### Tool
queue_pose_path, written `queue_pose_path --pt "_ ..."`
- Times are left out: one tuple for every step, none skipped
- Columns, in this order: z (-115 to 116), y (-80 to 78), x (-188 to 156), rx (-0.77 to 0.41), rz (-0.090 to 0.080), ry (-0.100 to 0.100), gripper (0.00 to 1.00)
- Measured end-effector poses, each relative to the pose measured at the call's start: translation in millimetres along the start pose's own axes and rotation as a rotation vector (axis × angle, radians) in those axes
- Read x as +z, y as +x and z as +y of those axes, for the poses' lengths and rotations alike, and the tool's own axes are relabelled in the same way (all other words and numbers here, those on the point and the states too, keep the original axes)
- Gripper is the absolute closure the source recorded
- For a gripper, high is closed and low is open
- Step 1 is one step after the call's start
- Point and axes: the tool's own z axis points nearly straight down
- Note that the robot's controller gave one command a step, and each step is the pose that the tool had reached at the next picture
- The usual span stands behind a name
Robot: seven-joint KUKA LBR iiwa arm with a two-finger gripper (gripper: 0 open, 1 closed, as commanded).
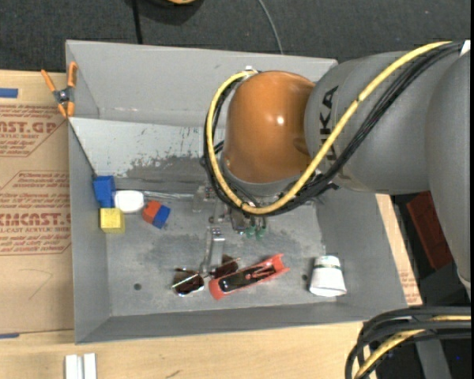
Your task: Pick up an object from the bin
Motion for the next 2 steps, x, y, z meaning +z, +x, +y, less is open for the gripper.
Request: queue_pose_path --pt "-0.6 -1.7 -4.4 0.002 -0.008 -0.001 0.00" --pt "-15.7 4.9 44.6 -0.051 -0.011 -0.002 0.00"
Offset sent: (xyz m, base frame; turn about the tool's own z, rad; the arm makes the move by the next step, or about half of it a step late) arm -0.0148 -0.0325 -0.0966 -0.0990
